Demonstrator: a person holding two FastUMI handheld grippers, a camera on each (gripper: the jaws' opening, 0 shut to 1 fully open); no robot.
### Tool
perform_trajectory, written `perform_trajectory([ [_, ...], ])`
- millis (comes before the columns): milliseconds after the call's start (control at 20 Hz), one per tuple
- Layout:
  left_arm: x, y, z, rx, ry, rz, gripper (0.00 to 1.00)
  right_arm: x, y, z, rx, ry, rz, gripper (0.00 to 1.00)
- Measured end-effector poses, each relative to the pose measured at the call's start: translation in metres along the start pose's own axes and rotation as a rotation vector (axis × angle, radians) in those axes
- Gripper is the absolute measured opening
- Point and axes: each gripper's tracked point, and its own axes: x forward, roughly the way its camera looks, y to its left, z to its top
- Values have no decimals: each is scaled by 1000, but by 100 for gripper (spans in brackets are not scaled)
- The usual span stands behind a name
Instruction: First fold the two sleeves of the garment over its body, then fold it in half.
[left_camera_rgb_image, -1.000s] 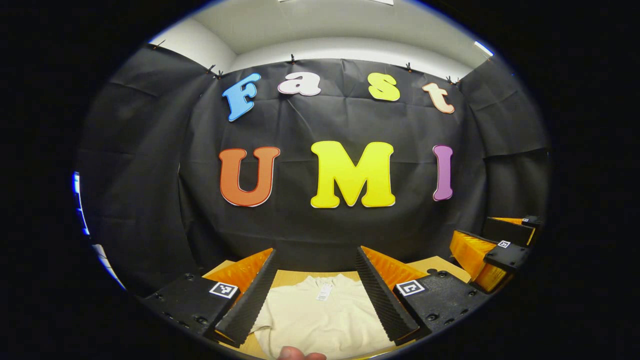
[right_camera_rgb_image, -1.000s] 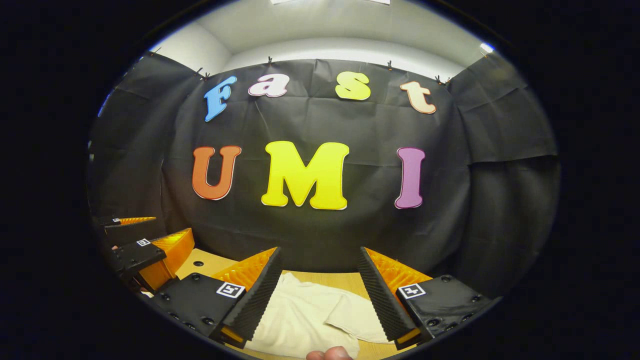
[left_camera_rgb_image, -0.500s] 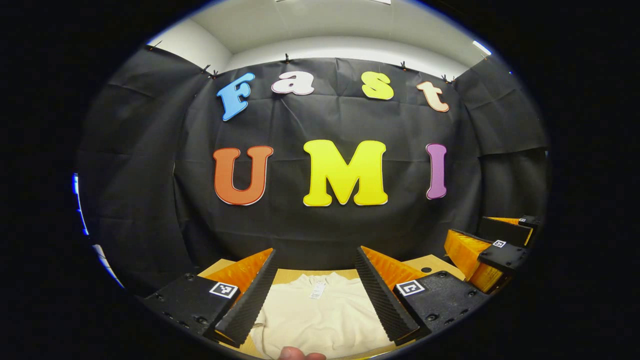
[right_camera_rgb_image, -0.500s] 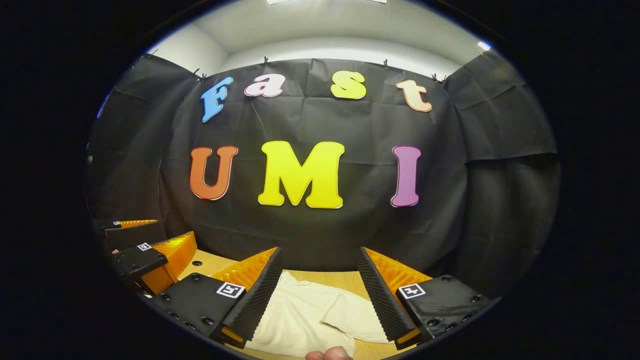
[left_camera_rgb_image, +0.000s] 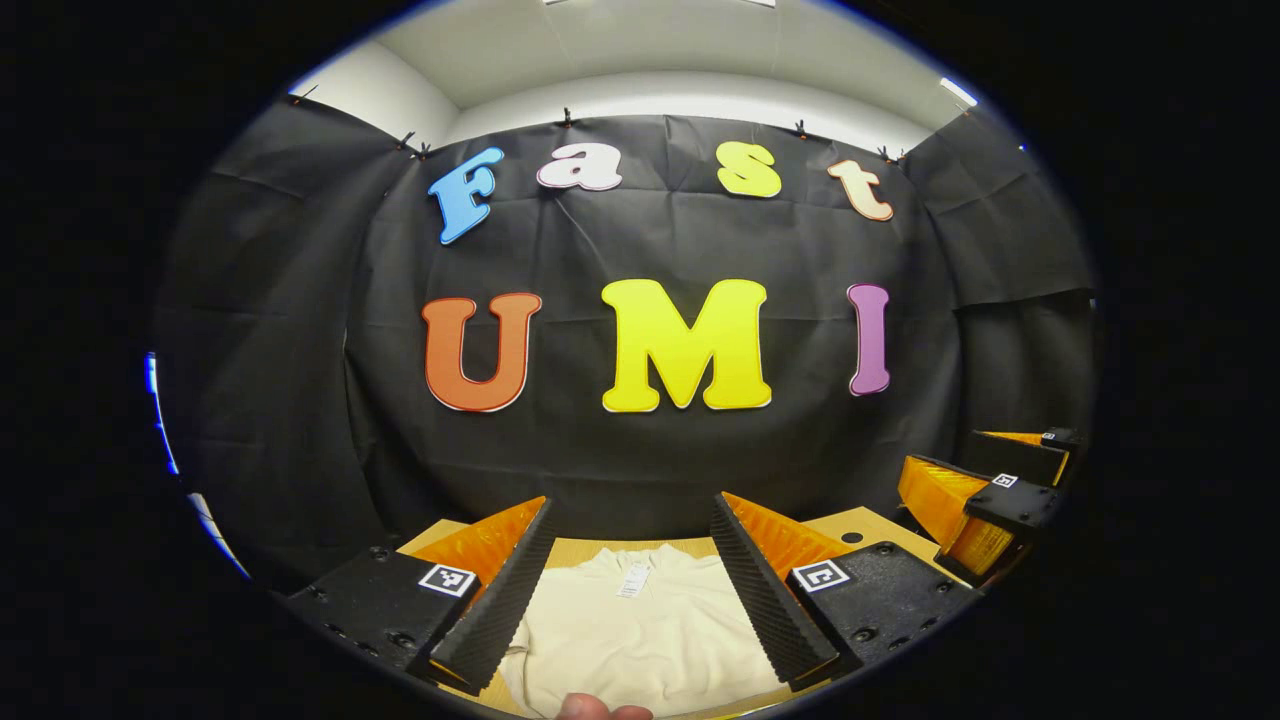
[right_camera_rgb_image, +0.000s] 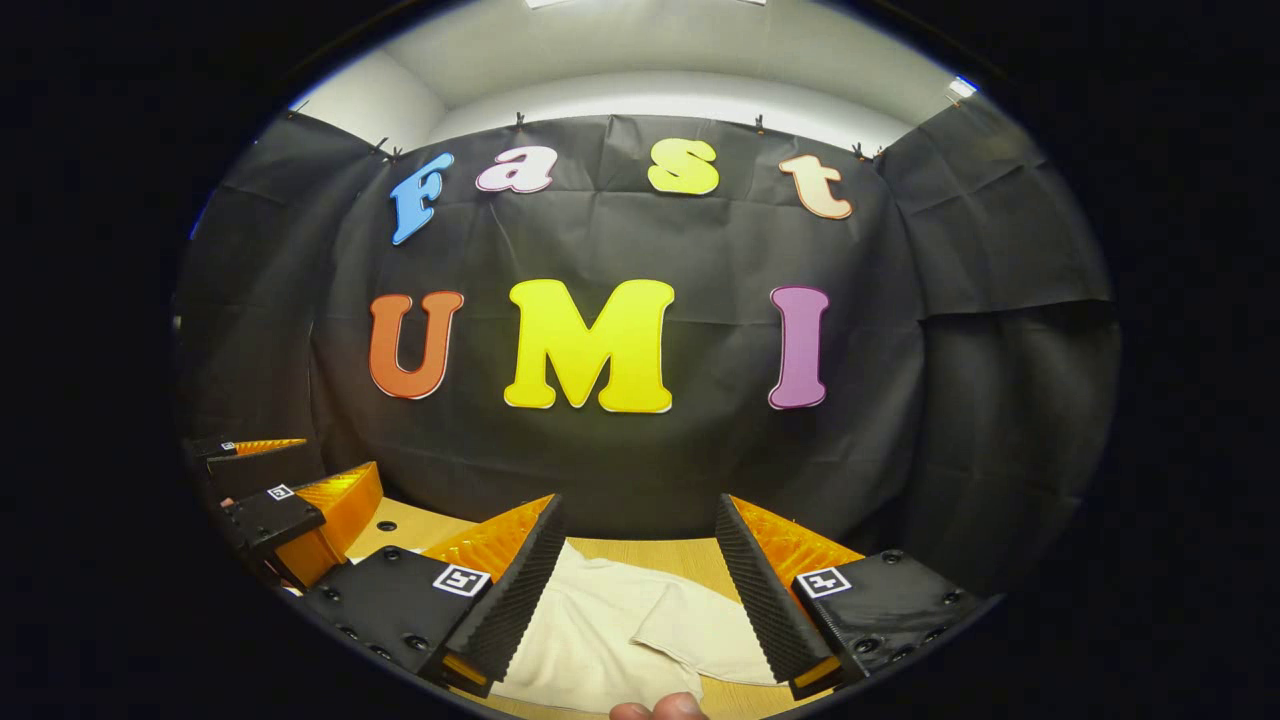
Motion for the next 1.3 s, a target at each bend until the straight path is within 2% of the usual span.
perform_trajectory([
  [300,-1,-5,-2,6,1,-8,99,-1,-1,-1,15,4,29,95],
  [450,-4,-9,-8,24,14,-19,99,-5,-18,-11,11,26,25,95],
  [600,-6,-17,-15,27,25,-34,99,-6,-45,-23,5,53,3,95],
  [750,-6,-28,-21,21,41,-61,99,-6,-70,-37,0,97,15,95],
  [950,-7,-48,-28,30,61,-105,99,-9,-125,-60,-21,154,-14,95],
  [1050,-6,-54,-29,46,67,-108,99,-14,-148,-76,-24,191,-19,95],
  [1300,-2,-70,-43,54,106,-120,99,-30,-217,-138,-19,350,-95,95],
])
